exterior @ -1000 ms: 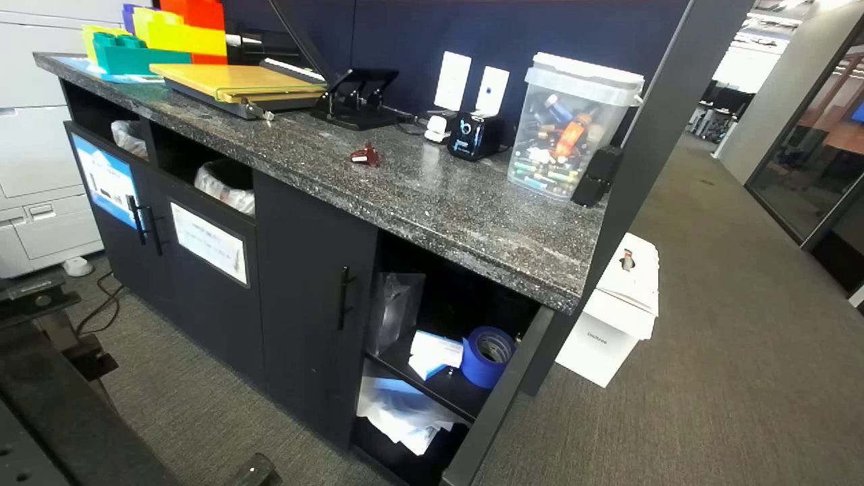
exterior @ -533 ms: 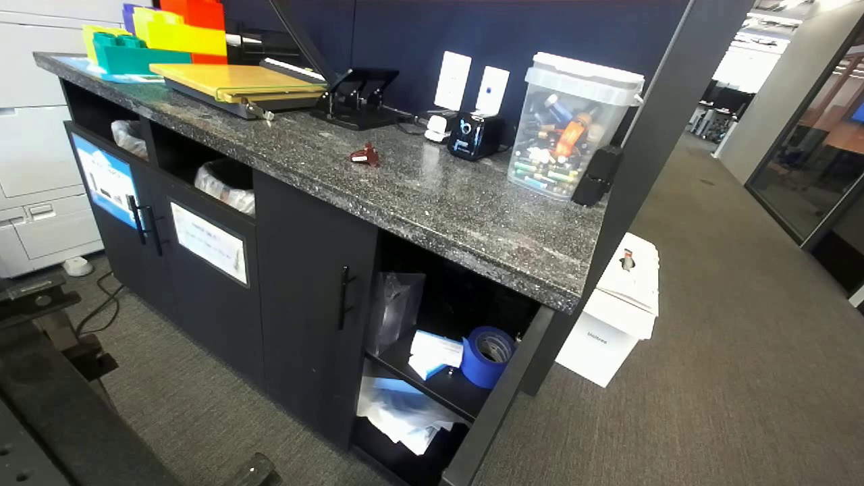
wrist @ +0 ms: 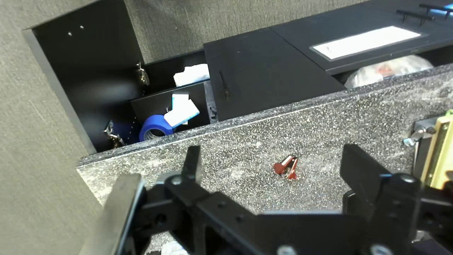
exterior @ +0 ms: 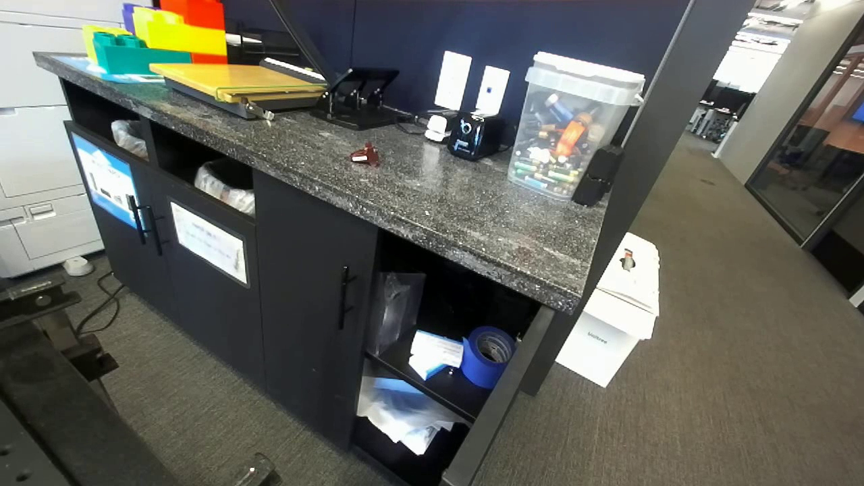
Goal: Move the brown object to the right on the counter
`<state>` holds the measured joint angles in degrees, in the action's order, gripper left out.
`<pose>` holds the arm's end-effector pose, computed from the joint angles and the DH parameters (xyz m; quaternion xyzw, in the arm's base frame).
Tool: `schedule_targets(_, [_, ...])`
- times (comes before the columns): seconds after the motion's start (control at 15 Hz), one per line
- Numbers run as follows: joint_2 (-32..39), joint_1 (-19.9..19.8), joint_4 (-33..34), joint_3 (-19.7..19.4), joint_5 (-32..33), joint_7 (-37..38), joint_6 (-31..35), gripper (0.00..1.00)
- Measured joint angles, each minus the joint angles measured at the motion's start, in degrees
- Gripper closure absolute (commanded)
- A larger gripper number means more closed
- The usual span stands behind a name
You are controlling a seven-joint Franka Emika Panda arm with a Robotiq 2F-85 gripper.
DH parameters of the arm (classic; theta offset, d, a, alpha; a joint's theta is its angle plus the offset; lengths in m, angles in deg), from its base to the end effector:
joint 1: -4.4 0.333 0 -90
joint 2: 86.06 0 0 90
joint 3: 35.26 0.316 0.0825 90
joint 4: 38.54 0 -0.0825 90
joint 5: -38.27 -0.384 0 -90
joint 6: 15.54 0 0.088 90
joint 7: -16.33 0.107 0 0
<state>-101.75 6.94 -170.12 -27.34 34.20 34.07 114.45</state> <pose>0.4783 0.0933 0.4824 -0.9891 0.0826 -0.1154 0.0403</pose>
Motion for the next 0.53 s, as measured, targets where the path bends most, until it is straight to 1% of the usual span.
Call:
schedule_targets(0.13, [7.5,0.0,4.2,1.5,0.8,5.7,3.6,0.00])
schedule_targets(0.27, [14.9,0.4,9.0,2.0,2.4,11.2,6.5,0.00])
schedule_targets(0.4, [22.3,1.3,14.4,1.8,3.9,16.1,8.5,0.00])
schedule_targets(0.53, [29.5,3.0,20.4,0.7,5.9,20.6,9.3,0.00])
